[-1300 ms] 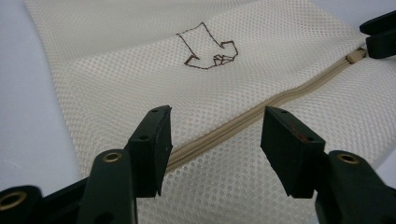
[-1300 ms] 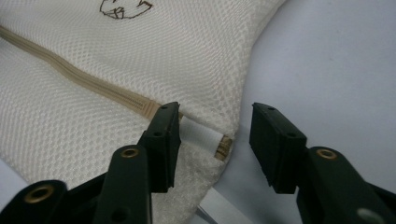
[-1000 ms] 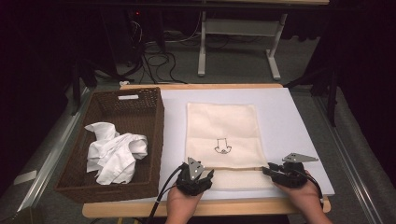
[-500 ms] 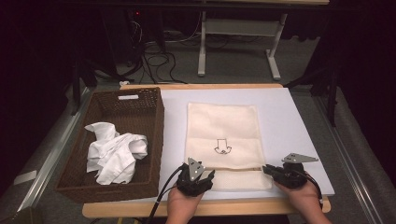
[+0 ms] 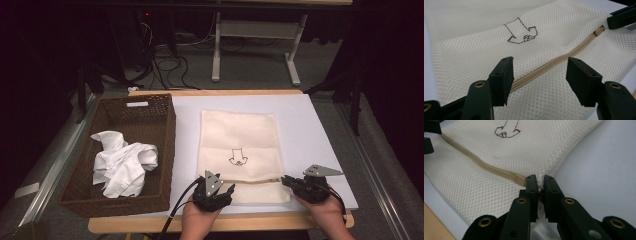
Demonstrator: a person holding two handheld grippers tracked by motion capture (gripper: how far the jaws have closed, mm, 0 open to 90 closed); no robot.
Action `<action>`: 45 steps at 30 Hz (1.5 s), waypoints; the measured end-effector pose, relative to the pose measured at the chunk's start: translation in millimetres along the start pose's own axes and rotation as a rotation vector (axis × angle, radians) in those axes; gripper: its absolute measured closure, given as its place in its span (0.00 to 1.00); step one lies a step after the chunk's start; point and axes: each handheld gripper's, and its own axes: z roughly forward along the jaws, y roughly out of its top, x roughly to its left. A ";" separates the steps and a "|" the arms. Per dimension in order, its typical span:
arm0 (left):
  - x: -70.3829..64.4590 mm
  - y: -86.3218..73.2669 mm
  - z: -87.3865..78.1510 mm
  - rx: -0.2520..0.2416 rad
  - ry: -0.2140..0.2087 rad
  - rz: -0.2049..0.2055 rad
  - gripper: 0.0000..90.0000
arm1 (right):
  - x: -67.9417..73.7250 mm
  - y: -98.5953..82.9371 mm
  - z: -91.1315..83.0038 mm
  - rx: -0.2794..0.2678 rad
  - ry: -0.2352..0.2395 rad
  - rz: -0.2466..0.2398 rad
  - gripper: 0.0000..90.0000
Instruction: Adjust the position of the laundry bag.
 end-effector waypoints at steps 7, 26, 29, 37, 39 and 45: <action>-1.1 -0.5 -0.2 -0.004 -0.020 -0.008 0.44 | 2.7 1.0 -3.7 -0.023 0.000 -0.010 0.94; -33.4 20.1 20.8 0.011 -0.134 -0.023 0.48 | 8.5 3.7 -7.5 -0.053 0.016 -0.044 0.94; -42.6 24.2 30.9 0.014 -0.156 -0.023 0.51 | 8.9 3.8 -8.4 -0.053 0.015 -0.047 0.94; -64.7 31.2 56.8 0.036 -0.189 -0.015 0.60 | 9.3 4.2 -9.7 -0.067 0.025 -0.052 0.94; -68.1 32.5 63.0 0.042 -0.191 -0.015 0.62 | 9.7 4.4 -10.5 -0.071 0.026 -0.056 0.94; -75.6 33.7 77.1 0.050 -0.193 -0.013 0.66 | 9.8 4.8 -10.6 -0.077 0.033 -0.053 0.94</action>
